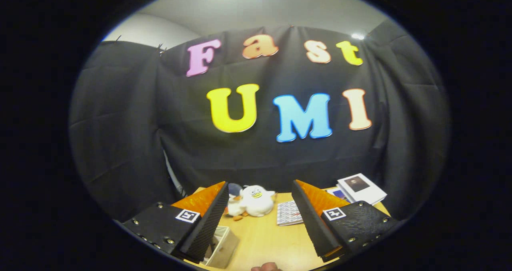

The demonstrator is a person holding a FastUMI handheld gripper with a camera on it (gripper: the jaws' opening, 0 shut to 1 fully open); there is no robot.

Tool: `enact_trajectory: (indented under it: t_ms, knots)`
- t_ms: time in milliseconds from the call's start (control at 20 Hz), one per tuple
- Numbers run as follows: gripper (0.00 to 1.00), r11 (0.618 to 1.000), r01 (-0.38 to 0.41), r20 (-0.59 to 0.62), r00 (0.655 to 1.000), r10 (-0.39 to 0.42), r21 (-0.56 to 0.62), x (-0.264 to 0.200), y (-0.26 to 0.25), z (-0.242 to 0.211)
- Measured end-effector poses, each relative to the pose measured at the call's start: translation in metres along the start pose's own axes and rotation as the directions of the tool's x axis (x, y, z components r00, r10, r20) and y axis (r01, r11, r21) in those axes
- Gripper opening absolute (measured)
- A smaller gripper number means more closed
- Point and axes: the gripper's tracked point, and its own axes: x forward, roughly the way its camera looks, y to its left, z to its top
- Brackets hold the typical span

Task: Open the storage box then place both shoes into the box .Put the left shoe in first, then the right shoe, with the right side of both shoes facing outward in a uniform manner.

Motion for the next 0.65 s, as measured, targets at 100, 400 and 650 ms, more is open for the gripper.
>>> enact_trajectory:
  t_ms: [100, 400, 650]
  knots:
    - [0.98, 0.997, 0.077, 0.062, 0.995, -0.078, 0.014, -0.01, -0.031, 0.019]
    - [0.97, 0.994, 0.108, 0.119, 0.987, -0.109, 0.011, -0.017, -0.072, 0.033]
    - [0.97, 0.998, 0.069, 0.091, 0.994, -0.067, -0.012, -0.002, -0.078, 0.024]
